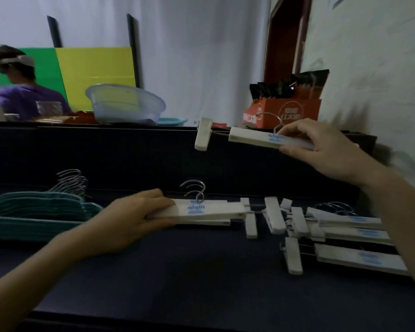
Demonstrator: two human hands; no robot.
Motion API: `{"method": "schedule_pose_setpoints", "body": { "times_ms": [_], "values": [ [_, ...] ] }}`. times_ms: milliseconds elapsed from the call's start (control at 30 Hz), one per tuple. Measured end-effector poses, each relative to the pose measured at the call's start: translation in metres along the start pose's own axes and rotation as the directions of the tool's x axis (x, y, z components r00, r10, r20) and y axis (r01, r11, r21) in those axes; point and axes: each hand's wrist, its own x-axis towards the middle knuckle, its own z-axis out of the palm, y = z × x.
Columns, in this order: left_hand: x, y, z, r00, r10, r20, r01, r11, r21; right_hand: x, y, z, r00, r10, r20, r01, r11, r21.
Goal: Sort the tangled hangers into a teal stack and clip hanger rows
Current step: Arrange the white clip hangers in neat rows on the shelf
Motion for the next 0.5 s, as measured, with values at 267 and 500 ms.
{"method": "schedule_pose_setpoints", "body": {
  "times_ms": [267, 500],
  "values": [
    [-0.030, -0.020, 0.042, 0.997, 0.041, 0.072, -0.048, 0.995, 0.085, -0.006, -0.037, 0.034, 0.996, 0.020, 0.088, -0.025, 0.998, 0.055],
    [-0.018, -0.029, 0.053, 0.996, 0.079, 0.046, -0.083, 0.990, 0.113, -0.022, -0.060, 0.055, 0.986, 0.050, 0.158, -0.062, 0.996, 0.067]
  ]
}}
